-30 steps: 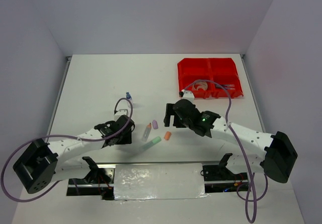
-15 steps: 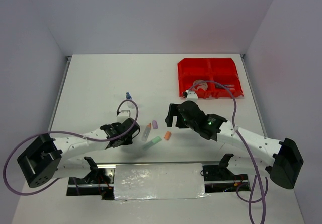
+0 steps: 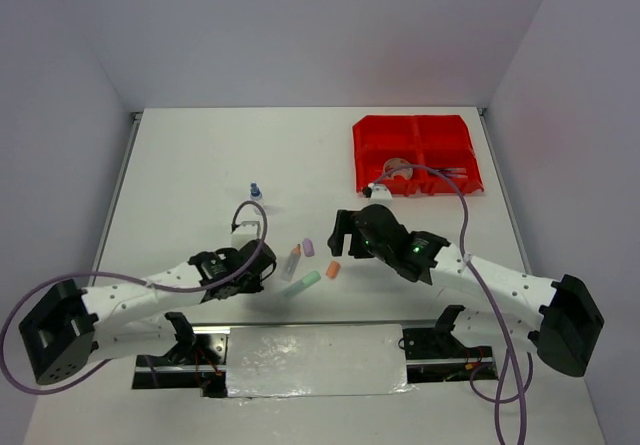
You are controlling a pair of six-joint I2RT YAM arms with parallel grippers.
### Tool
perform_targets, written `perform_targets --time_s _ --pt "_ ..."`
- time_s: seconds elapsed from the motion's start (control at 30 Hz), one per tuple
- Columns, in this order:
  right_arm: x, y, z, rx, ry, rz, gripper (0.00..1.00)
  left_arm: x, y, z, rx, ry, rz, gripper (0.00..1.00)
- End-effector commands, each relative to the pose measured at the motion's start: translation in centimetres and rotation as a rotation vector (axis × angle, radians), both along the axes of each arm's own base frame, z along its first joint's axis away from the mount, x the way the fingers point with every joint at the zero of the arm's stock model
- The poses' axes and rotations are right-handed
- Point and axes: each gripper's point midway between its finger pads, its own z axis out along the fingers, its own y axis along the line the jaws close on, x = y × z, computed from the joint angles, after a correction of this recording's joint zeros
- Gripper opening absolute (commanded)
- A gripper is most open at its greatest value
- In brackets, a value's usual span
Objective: Sort the stationery into containers
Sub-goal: Pick up the pen from the center of the board.
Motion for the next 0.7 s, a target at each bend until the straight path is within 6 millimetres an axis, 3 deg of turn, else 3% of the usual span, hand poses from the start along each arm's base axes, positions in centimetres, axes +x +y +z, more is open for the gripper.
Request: perform_targets --time_s 0.0,0.2,0.4,0.53,0.6,0.63,0.67 --pt "0.8 1.4 0.1 0.024 -0.025 0.015 0.9 0.2 -0.4 3.0 -0.062 -0.068 -0.01 0.0" --pt "1.7 1.3 -2.4 -0.074 0.042 -0.041 0.85 1.7 -1.2 10.2 -0.184 -0.269 -0.081 0.0" --pt "2.0 2.5 -2.1 -0.03 0.03 -0.018 0.81 1.3 -1.9 15.1 -0.32 -0.399 -0.175 0.0" --pt "3.3 3.2 -1.8 -0.075 0.016 -0.014 0.68 0.3 -2.1 19.4 -0.447 -0.485 -0.234 0.0" --pt "4.0 3.5 -2.9 -0.137 0.037 -0.018 0.63 -0.1 -1.1 20.2 -0.419 -0.484 -0.231 0.0" --pt "4.6 4.0 -2.3 -0.148 0.03 -0.016 0.57 -0.1 -0.7 22.0 -0.419 -0.509 -0.234 0.0" --pt "4.8 4.1 -3.4 -0.189 0.044 -0.007 0.54 -0.2 -0.4 22.5 -0.404 -0.51 -0.241 0.0"
